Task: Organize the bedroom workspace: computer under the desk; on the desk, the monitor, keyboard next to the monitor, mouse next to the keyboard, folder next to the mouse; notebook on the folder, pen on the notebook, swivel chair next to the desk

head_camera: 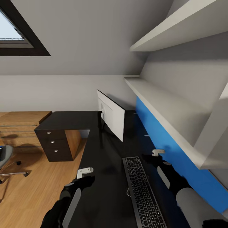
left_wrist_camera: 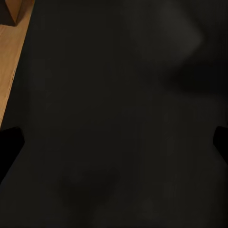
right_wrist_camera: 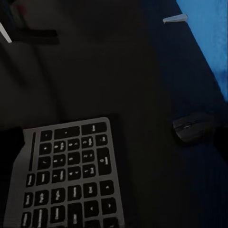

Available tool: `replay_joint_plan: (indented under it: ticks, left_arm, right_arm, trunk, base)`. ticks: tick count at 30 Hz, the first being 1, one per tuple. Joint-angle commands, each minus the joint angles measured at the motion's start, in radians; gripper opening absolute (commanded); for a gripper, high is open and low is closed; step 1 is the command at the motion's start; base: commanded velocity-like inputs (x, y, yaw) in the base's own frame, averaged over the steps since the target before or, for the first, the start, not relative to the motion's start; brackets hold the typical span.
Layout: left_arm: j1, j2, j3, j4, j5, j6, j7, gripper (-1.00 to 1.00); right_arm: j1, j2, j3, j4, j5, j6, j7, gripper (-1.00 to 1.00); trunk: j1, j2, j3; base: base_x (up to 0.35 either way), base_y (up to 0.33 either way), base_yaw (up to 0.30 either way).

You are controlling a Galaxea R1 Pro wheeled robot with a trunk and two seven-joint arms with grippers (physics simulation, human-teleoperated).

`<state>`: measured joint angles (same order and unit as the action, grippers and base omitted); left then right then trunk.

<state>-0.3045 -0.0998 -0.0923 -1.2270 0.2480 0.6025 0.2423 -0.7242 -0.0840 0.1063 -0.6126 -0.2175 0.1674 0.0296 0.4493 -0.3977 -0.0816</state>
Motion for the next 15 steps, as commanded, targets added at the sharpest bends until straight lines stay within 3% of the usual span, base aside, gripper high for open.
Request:
replay_joint_plan:
  ticks: [1, 5, 9, 15]
  left_arm:
    - [-0.001, 0.0, -0.001, -0.009, 0.011, 0.003, 0.009, 1.0]
    - [0.0, 0.0, -0.001, -0.06, 0.011, 0.006, 0.007, 1.0]
    - [0.012, 0.0, -0.001, -0.145, 0.012, 0.011, 0.005, 1.0]
    - [0.071, 0.003, 0.002, -0.31, 0.019, 0.026, 0.002, 1.0]
  right_arm:
    - [-0.014, -0.001, 0.005, 0.012, -0.007, 0.004, -0.013, 1.0]
    - [-0.115, -0.002, 0.004, 0.123, -0.001, 0.003, -0.069, 1.0]
    - [-0.252, -0.003, 0.004, 0.294, 0.001, -0.003, -0.1, 1.0]
    - [-0.328, -0.005, 0.004, 0.386, 0.0, -0.017, -0.165, 1.0]
  trunk:
    - [0.001, -0.002, -0.002]
    - [0.001, -0.002, -0.002]
    - [0.001, -0.002, -0.002]
    - [0.001, -0.002, -0.002]
  base:
    - [0.0, 0.0, 0.0]
    - [0.0, 0.0, 0.0]
    - [0.0, 0.0, 0.0]
    - [0.0, 0.0, 0.0]
